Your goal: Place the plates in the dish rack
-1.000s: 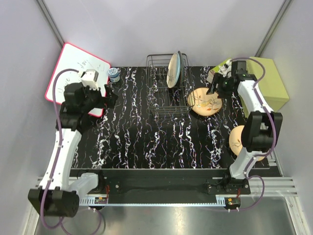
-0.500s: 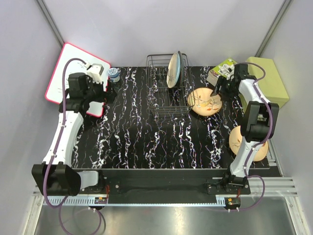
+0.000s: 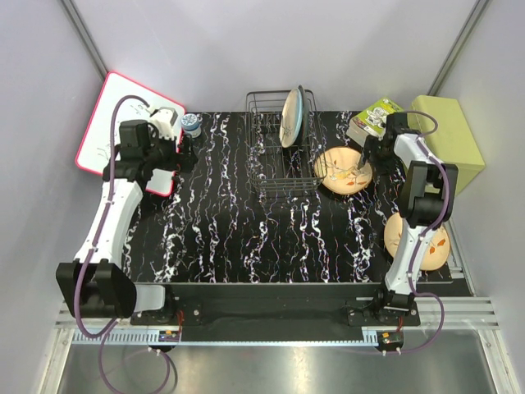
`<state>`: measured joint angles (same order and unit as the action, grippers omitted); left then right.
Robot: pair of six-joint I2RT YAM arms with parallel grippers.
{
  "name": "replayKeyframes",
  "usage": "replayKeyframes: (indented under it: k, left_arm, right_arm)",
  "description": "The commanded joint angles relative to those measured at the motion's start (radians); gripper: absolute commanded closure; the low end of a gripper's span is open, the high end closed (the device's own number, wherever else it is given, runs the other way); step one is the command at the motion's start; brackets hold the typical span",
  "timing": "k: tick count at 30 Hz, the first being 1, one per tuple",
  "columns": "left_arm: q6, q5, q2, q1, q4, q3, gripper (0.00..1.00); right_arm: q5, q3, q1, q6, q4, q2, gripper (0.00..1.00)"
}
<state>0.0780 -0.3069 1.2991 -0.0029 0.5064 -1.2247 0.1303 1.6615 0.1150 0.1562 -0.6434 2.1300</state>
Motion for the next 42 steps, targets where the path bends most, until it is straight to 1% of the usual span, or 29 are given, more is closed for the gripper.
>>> replayKeyframes:
  k: [1,4,5,7,10,12,13,15,18,21,23,26,27,29,30,31,32,33,34,35,36,38,39,40,41,42]
  left_arm:
    - [-0.001,-0.014,0.025,0.001,-0.042,-0.036,0.01]
    - [-0.003,-0.014,0.040,-0.003,-0.048,-0.041,0.01]
    - [-0.001,-0.012,0.043,-0.005,-0.048,-0.045,0.01]
    - [0.002,-0.009,0.049,-0.006,-0.048,-0.048,0.01]
    - [0.008,-0.008,0.054,-0.011,-0.046,-0.052,0.01]
    - [0.011,-0.006,0.052,-0.014,-0.045,-0.053,0.01]
    - [0.014,-0.005,0.049,-0.014,-0.043,-0.055,0.01]
    - [0.019,0.002,0.045,-0.017,-0.042,-0.055,0.01]
    - [0.028,0.000,0.032,-0.019,-0.043,-0.050,0.01]
    - [0.023,-0.006,0.023,-0.019,-0.043,-0.044,0.01]
    - [0.014,-0.024,0.011,-0.019,-0.057,-0.036,0.01]
    - [0.017,-0.064,-0.014,-0.019,-0.075,-0.021,0.01]
    - [0.017,-0.072,-0.020,-0.020,-0.078,-0.013,0.01]
    - [0.002,-0.072,-0.030,-0.020,-0.080,0.005,0.01]
    - [-0.006,-0.072,-0.041,-0.020,-0.080,0.016,0.01]
    - [-0.018,-0.074,-0.049,-0.020,-0.081,0.024,0.01]
    - [-0.053,-0.075,-0.058,-0.020,-0.081,0.042,0.01]
    - [-0.073,-0.089,-0.075,-0.020,-0.083,0.047,0.01]
    - [-0.078,-0.136,-0.086,-0.023,-0.097,0.056,0.01]
    - [-0.146,-0.155,-0.095,-0.028,-0.106,0.066,0.01]
    - [-0.171,-0.170,-0.115,-0.035,-0.124,0.068,0.01]
    - [-0.233,-0.262,-0.126,-0.060,-0.143,0.067,0.01]
    - [-0.254,-0.297,-0.129,-0.066,-0.164,0.064,0.01]
    - [-0.285,-0.355,-0.129,-0.078,-0.180,0.065,0.01]
    - [-0.378,-0.395,-0.126,-0.081,-0.202,0.070,0.01]
    - [-0.442,-0.449,-0.120,-0.083,-0.286,0.089,0.01]
  right_arm:
    - [-0.023,0.060,-0.006,-0.018,0.036,0.034,0.26]
    - [0.032,0.067,-0.011,-0.029,0.039,0.068,0.29]
    - [0.060,0.069,-0.012,-0.030,0.039,0.076,0.36]
    - [0.098,0.064,-0.023,-0.041,0.042,0.090,0.40]
    - [0.107,0.032,-0.035,-0.027,0.042,0.088,0.42]
    - [0.114,-0.003,-0.035,-0.020,0.044,0.082,0.66]
    - [0.120,-0.017,-0.035,-0.020,0.047,0.068,0.76]
    - [0.115,-0.049,-0.035,-0.023,0.048,0.048,1.00]
    - [0.094,-0.101,-0.034,-0.038,0.060,-0.033,1.00]
    - [0.040,-0.150,-0.034,-0.053,0.080,-0.157,1.00]
    - [0.000,-0.176,-0.034,-0.064,0.091,-0.208,1.00]
    - [-0.012,-0.206,-0.034,-0.089,0.091,-0.312,1.00]
    - [-0.014,-0.213,-0.034,-0.089,0.093,-0.373,1.00]
    - [-0.015,-0.235,-0.035,-0.092,0.090,-0.439,1.00]
    - [-0.024,-0.238,-0.035,-0.096,0.082,-0.505,1.00]
    - [-0.021,-0.233,-0.035,-0.102,0.053,-0.539,1.00]
    - [-0.020,-0.227,-0.035,-0.118,0.038,-0.573,1.00]
    - [-0.014,-0.223,-0.035,-0.125,0.024,-0.641,1.00]
    - [-0.002,-0.210,-0.035,-0.136,-0.001,-0.677,1.00]
    - [0.008,-0.203,-0.035,-0.151,-0.012,-0.711,1.00]
    - [0.026,-0.195,-0.035,-0.152,-0.019,-0.775,1.00]
    - [0.070,-0.163,-0.035,-0.176,-0.061,-0.827,1.00]
    - [0.125,-0.152,-0.035,-0.175,-0.071,-0.873,1.00]
    - [0.147,-0.132,-0.035,-0.169,-0.085,-0.895,1.00]
    - [0.175,-0.122,-0.035,-0.159,-0.094,-0.927,1.00]
    - [0.245,-0.111,-0.035,-0.129,-0.116,-0.938,1.00]
